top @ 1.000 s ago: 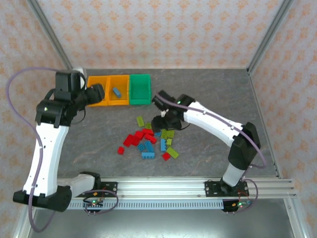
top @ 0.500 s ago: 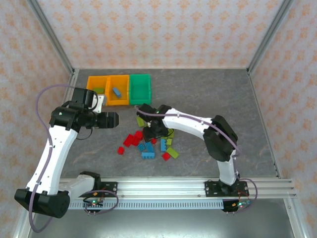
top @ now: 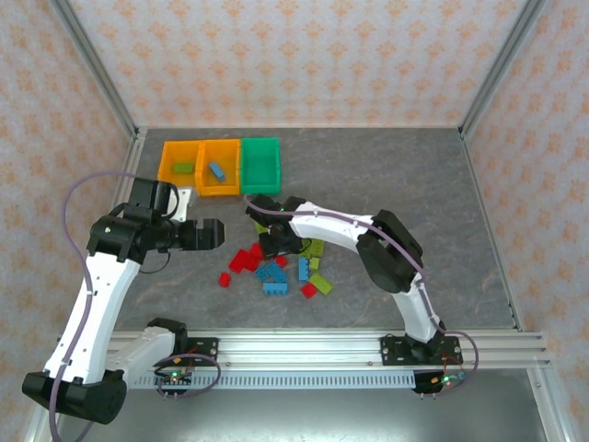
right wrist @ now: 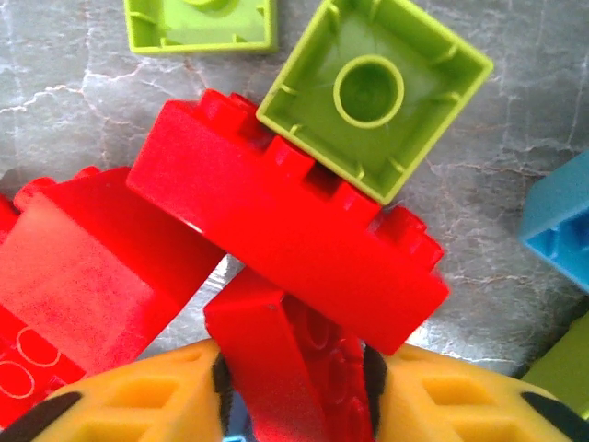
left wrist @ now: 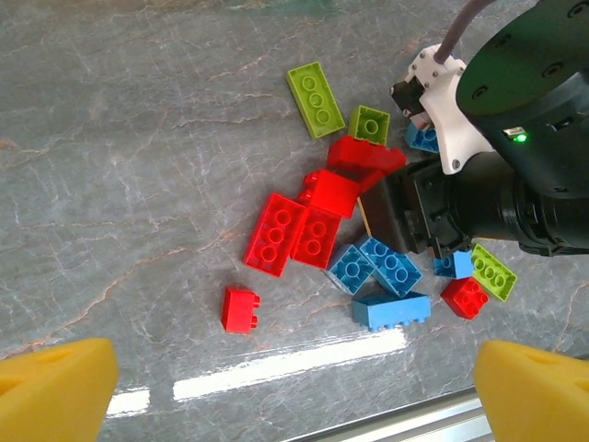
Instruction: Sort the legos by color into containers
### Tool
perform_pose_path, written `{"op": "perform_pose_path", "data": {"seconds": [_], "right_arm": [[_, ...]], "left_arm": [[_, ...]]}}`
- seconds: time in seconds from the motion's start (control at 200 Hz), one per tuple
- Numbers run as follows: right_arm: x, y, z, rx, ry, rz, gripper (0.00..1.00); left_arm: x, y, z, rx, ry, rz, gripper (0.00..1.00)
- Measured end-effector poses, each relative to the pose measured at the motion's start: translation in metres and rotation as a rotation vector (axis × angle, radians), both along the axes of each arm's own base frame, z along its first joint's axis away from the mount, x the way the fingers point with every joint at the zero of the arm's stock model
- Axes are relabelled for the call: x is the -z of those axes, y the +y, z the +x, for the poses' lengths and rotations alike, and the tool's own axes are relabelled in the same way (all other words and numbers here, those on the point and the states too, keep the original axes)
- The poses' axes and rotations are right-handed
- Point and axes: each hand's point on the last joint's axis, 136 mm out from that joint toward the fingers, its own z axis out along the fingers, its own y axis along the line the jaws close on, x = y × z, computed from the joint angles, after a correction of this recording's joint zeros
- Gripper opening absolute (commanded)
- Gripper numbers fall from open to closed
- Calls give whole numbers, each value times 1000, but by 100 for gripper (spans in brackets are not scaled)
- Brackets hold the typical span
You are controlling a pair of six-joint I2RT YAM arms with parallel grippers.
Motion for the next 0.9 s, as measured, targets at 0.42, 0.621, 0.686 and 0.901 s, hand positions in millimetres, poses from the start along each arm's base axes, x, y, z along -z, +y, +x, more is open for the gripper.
{"op": "perform_pose_path", "data": {"seconds": [0.42,0.621,0.686,0.901], "right_arm": [[-15,-5,2,71,-26,15,18],[-81,-7,8,96,-135,129,16],[-108,-7,14,107,-199,172,17],[-186,14,80,223,-423,312,15]], "left_arm": [[7,-1,3,-57,9,-39,100],[1,2,-1,-85,-19,-42,100],[0,4,-1,-96,-23,-38,100],[5,13,3,-172,0,-18,100]]}}
